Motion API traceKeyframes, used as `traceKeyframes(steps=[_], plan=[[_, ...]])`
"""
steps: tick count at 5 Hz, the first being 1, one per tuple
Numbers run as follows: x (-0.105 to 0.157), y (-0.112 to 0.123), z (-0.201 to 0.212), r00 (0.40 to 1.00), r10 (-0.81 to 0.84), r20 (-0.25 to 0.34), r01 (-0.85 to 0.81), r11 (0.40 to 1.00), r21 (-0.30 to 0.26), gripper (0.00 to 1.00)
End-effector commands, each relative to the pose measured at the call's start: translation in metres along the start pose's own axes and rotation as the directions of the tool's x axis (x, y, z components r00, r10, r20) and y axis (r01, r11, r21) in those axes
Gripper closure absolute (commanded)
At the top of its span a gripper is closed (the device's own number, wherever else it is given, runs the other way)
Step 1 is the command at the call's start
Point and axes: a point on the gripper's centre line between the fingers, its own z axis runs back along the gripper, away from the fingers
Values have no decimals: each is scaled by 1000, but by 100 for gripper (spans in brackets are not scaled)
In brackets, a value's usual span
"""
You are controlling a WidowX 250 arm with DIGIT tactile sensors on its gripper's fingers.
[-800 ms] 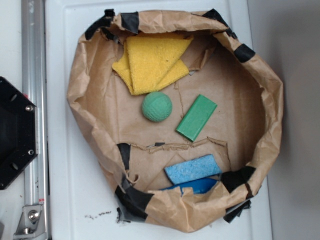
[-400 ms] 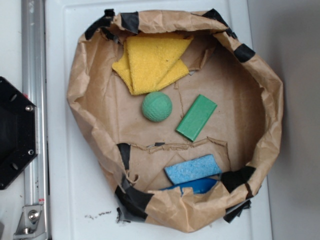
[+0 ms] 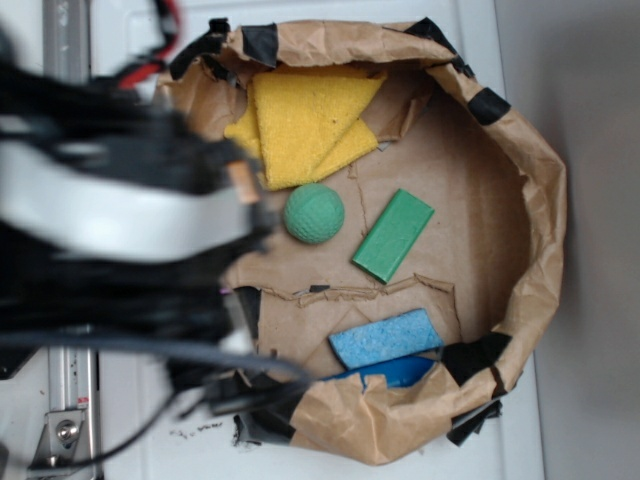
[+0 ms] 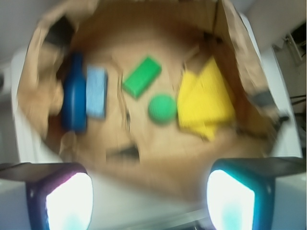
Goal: Grab the green block.
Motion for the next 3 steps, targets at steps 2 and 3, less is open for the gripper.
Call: traceKeyframes(steps=[2, 3], plan=[[45, 3, -102, 912, 404, 74, -399, 914, -66, 0], [60, 12, -123, 914, 402, 49, -399, 915, -67, 0]])
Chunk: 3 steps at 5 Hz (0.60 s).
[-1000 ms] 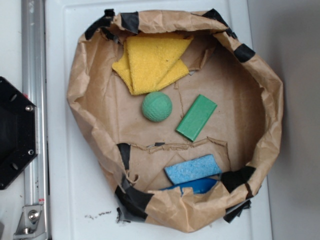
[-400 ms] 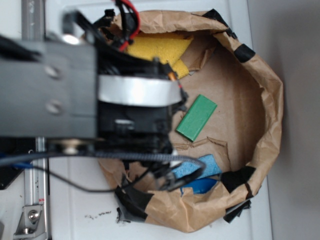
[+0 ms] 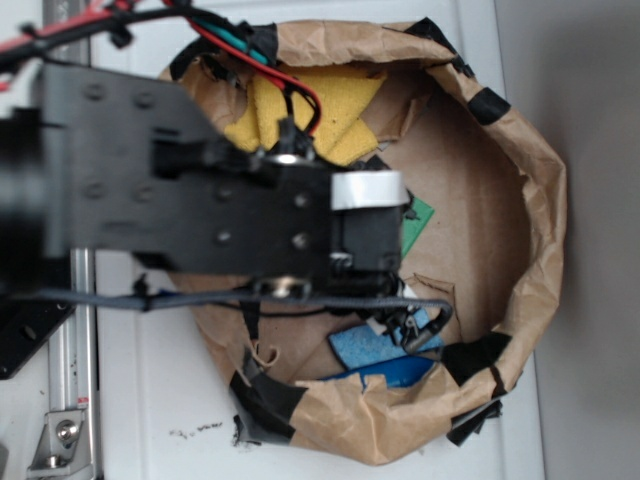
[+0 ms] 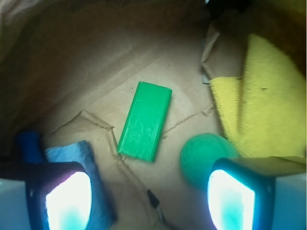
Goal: Grab the green block.
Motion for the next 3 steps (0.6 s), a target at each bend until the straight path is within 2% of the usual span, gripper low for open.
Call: traceKeyframes(steps=[1, 2, 3], plan=[[40, 11, -23, 1000, 3, 5, -3, 1000, -13, 0], [38, 11, -31, 1000, -22, -7, 22, 1000, -1, 0], [33, -1, -41, 997, -78, -27, 78, 997, 12, 0]])
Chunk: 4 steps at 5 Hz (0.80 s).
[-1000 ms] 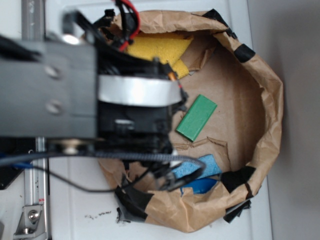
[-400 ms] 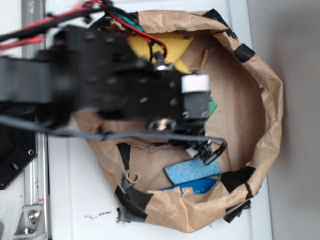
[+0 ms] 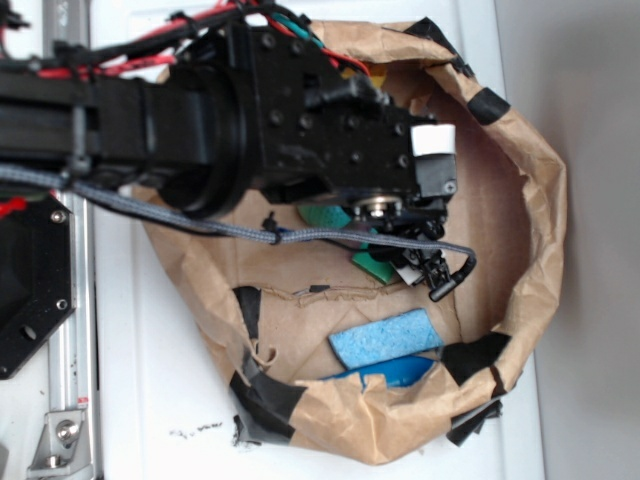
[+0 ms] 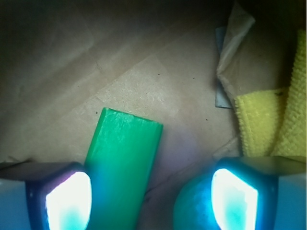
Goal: Grab the green block.
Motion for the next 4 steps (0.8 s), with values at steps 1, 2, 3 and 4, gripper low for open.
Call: traceKeyframes(steps=[1, 2, 3, 4], plan=[[-2, -20, -14, 995, -102, -15, 102, 995, 0, 0], [-11, -28, -18, 988, -146, -53, 144, 988, -50, 0], [-18, -28, -12, 987, -146, -62, 141, 987, -76, 78], [-22, -27, 1, 989, -139, -58, 134, 988, -81, 100]])
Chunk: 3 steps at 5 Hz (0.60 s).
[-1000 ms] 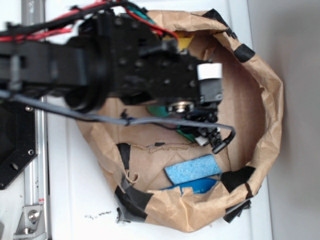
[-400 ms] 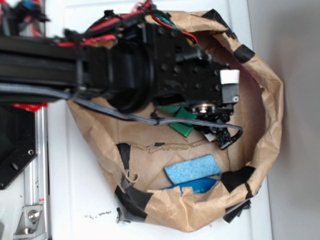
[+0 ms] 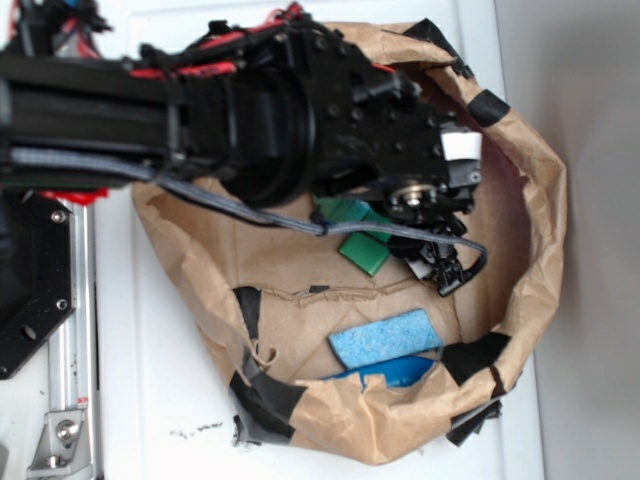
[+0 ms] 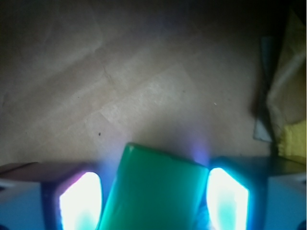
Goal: Grab the green block.
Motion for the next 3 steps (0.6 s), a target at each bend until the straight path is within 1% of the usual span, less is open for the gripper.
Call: traceKeyframes(steps=[1, 2, 3], plan=[[-8, -5, 43, 996, -92, -5, 92, 995, -38, 100], [0, -6, 92, 938, -341, 67, 344, 938, -42, 100], [6, -3, 143, 865, -491, 102, 492, 870, 17, 100]])
